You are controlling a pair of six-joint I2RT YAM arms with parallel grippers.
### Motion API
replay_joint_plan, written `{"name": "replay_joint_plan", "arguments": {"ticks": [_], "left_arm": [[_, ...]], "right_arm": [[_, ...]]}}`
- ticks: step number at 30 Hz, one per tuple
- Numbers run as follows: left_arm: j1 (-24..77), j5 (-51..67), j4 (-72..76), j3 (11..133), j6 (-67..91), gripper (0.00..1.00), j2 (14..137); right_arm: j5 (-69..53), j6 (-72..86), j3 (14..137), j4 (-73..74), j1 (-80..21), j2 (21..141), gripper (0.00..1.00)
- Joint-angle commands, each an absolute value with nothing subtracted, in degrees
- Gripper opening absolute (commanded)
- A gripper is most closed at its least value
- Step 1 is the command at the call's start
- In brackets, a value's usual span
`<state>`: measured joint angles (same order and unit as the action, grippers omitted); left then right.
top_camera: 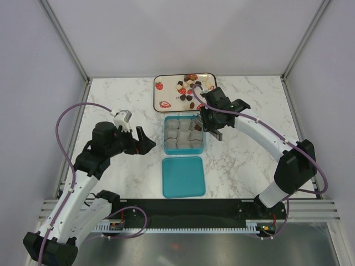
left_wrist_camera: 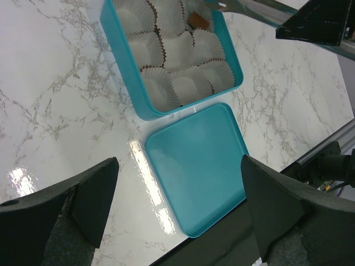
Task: Pack the chocolate
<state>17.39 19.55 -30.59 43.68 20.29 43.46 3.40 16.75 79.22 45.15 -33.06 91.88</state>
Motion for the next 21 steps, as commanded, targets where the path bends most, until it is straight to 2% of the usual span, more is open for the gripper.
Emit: {"name": "replay_joint_plan", "arguments": {"ticks": [1, 5, 11, 21], "left_arm": [[17.5, 19.4, -30.4, 43.8, 18.7, 0.99, 42.9], [17.5, 19.2, -30.4, 43.8, 18.7, 0.99, 42.7], [17.6, 19.2, -30.5, 43.7, 18.7, 0.99, 42.6], [17.5, 19.1, -30.5, 43.8, 18.6, 0.99, 42.8]], "right_arm": [[2.7, 16.8, 85.4, 44.7, -33.3, 91.4, 0.44], [2.8, 15.7, 89.5, 45.1, -33.2, 92.4, 0.44], [7.4, 13.9, 99.1, 47.5, -33.0, 99.9, 0.45], [10.7, 12.2, 107.1, 47.5, -31.4, 112.0, 0.53]]}}
